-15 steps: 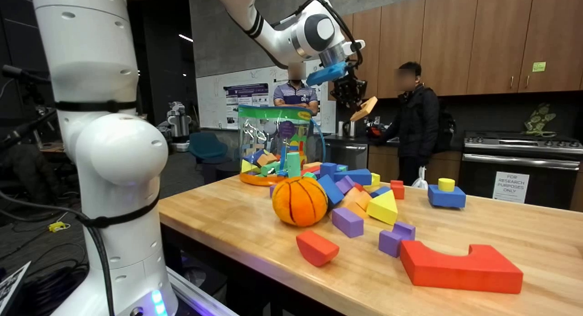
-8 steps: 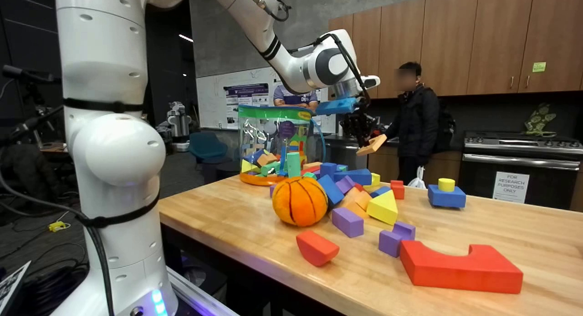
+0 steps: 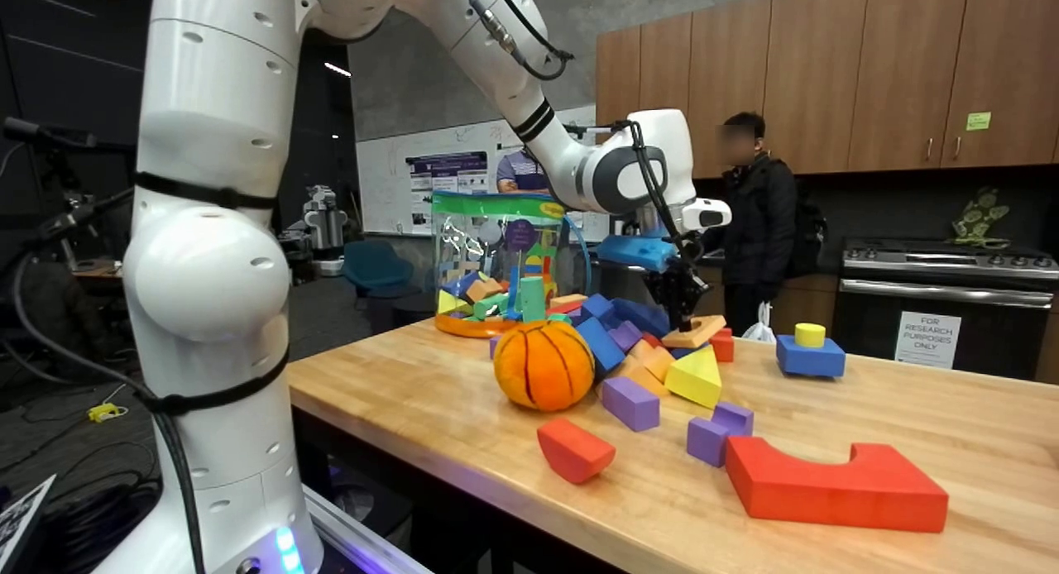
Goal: Remove one yellow block from the clear bag and put it on the counter.
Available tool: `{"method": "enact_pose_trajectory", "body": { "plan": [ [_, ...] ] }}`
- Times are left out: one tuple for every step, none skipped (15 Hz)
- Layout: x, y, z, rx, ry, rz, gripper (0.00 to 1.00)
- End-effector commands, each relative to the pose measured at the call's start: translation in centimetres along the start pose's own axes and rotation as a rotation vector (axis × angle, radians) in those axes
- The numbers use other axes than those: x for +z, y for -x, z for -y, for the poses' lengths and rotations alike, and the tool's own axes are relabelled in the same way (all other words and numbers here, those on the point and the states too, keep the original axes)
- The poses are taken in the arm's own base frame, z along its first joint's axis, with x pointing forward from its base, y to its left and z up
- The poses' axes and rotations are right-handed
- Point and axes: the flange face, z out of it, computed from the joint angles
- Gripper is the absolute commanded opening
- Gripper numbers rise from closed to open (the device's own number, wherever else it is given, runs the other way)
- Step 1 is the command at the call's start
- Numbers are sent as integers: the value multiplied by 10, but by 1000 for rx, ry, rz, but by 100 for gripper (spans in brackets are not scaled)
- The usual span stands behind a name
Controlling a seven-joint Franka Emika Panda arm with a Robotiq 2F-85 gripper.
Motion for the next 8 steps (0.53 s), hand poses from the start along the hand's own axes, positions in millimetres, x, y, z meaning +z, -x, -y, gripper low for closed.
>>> {"method": "enact_pose_trajectory", "body": {
  "plan": [
    [-3, -4, 5, 9, -21, 5, 4],
    [-4, -5, 9, 4, -24, 0, 4],
    [-7, -5, 13, -4, -27, -2, 42],
    [-10, -7, 20, -17, -32, -14, 43],
    [-14, -7, 25, -34, -32, -20, 46],
    [-17, -9, 32, -49, -37, -31, 53],
    [-5, -7, 23, -28, -19, -15, 33],
    [-7, -9, 27, -36, -23, -20, 40]
  ]
}}
